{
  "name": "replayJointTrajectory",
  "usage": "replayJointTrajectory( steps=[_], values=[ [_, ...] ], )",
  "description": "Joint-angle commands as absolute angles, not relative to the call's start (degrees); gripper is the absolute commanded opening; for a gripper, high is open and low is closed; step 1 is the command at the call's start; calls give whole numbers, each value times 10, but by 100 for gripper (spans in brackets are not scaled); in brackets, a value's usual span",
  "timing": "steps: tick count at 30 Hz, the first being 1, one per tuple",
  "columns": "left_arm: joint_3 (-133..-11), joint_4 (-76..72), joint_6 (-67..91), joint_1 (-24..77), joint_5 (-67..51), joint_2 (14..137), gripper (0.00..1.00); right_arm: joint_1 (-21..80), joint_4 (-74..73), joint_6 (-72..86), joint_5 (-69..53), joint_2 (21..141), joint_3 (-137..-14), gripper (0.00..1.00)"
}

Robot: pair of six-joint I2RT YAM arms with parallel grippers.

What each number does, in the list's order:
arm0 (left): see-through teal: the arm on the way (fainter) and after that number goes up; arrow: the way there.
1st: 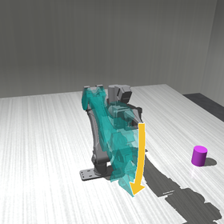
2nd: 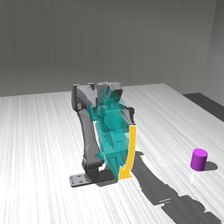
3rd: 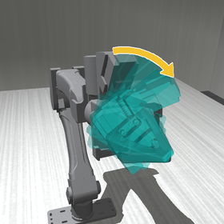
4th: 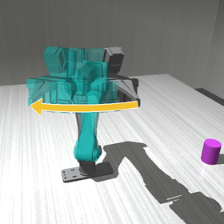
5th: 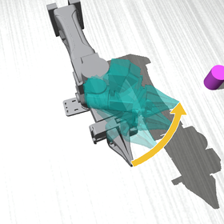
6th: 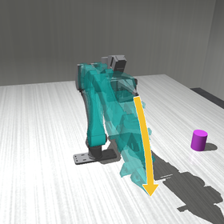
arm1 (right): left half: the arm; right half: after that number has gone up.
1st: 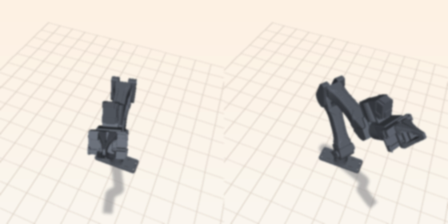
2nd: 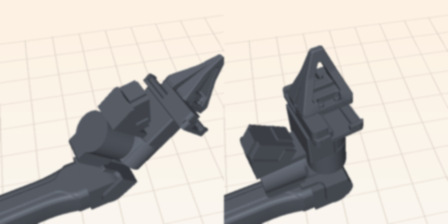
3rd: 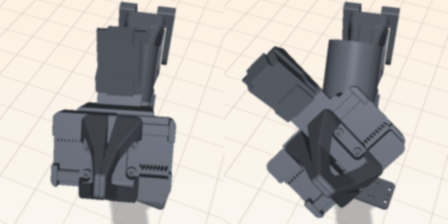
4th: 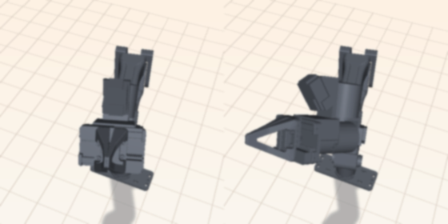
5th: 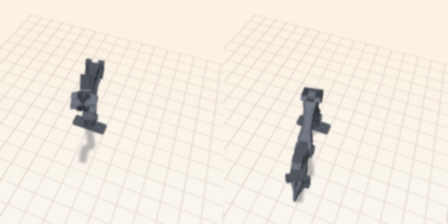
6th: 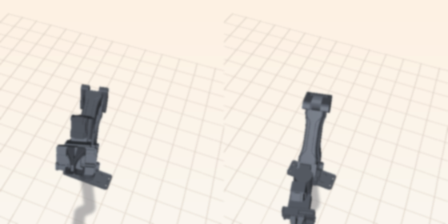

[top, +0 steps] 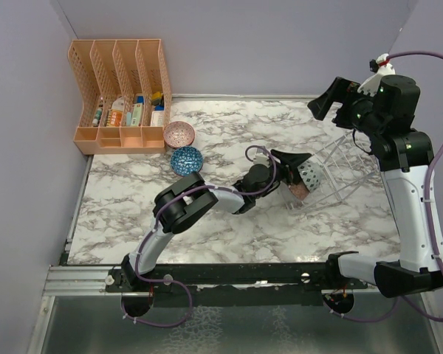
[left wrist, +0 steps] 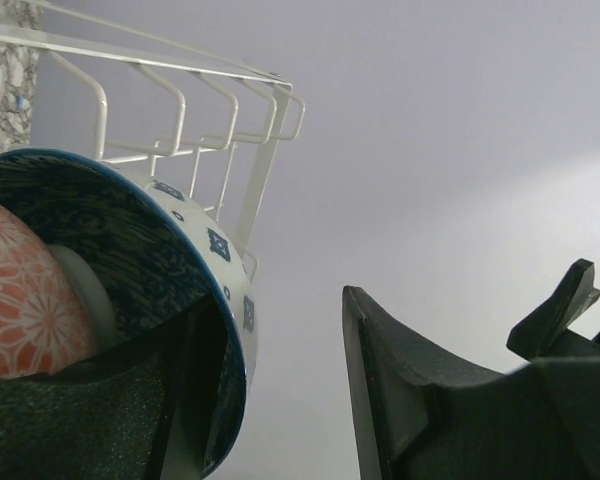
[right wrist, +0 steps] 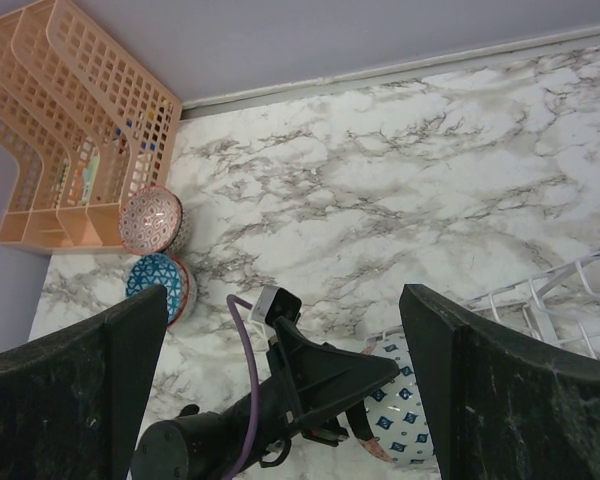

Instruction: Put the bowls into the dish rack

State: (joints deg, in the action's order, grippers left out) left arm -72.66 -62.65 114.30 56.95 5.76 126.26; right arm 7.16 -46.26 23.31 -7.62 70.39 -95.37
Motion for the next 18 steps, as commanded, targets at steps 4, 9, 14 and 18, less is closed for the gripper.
replayJointTrajectory(
  steps=[4, 9, 14, 18],
  values=[
    [-732, -561, 1129, 563, 13, 1230, 55, 75, -444, 223, -82, 698, -947, 100],
    [-735, -510, 1119, 556, -15, 1213, 59, 75, -442, 223, -84, 698, -944, 100],
    [-745, -471, 1100, 550, -32, 1199, 60, 75, -440, 226, -86, 700, -946, 100],
    [-755, -461, 1094, 545, -38, 1200, 60, 75, -440, 225, -85, 700, -947, 100]
  ],
)
